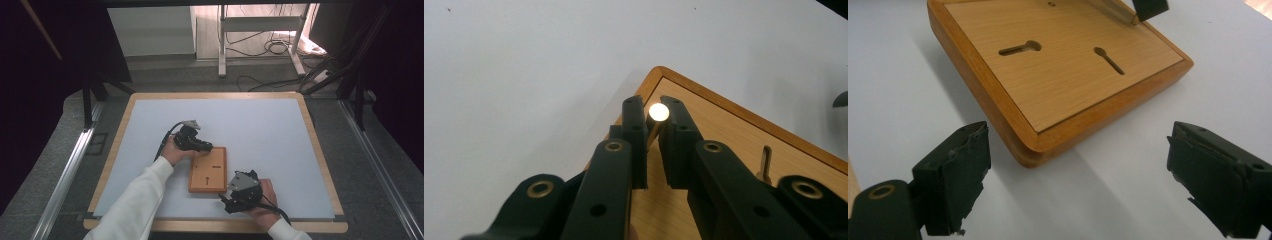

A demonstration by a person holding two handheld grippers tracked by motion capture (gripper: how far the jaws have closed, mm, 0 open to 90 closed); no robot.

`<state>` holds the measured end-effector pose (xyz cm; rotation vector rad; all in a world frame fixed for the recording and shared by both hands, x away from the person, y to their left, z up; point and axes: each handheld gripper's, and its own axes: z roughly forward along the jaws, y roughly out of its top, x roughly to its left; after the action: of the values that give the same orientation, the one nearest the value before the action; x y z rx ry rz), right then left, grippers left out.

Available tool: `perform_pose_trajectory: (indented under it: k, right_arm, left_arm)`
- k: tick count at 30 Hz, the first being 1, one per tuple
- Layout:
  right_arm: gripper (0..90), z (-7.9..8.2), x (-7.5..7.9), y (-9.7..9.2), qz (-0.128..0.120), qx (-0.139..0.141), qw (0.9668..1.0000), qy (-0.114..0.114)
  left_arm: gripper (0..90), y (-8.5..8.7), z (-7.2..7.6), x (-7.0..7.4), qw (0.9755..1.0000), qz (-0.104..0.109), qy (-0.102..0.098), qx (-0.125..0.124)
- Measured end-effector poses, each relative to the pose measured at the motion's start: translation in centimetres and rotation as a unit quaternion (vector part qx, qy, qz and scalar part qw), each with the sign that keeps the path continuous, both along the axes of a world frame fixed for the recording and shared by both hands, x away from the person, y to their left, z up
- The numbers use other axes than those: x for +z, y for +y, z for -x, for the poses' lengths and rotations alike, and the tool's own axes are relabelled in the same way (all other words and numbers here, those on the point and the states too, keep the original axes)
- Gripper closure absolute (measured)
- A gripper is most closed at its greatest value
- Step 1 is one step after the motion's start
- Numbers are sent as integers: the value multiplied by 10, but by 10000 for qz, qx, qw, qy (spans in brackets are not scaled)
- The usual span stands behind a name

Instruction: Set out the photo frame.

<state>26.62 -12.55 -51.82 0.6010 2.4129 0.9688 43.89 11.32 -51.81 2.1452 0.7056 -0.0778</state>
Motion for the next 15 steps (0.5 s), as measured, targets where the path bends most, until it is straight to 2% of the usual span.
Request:
perform_pose_trajectory:
  k: [9,11,15]
  right_arm:
    - [105,-2,-4,15,175,89,9997,-108]
    - [105,-1,-7,21,303,131,9993,-174]
    - [105,-3,-9,26,364,145,9990,-230]
  left_arm:
    - [832,1,-4,0,9998,76,177,15]
    - [833,1,-6,1,9998,33,210,-15]
    - [833,1,-7,1,9997,9,238,-24]
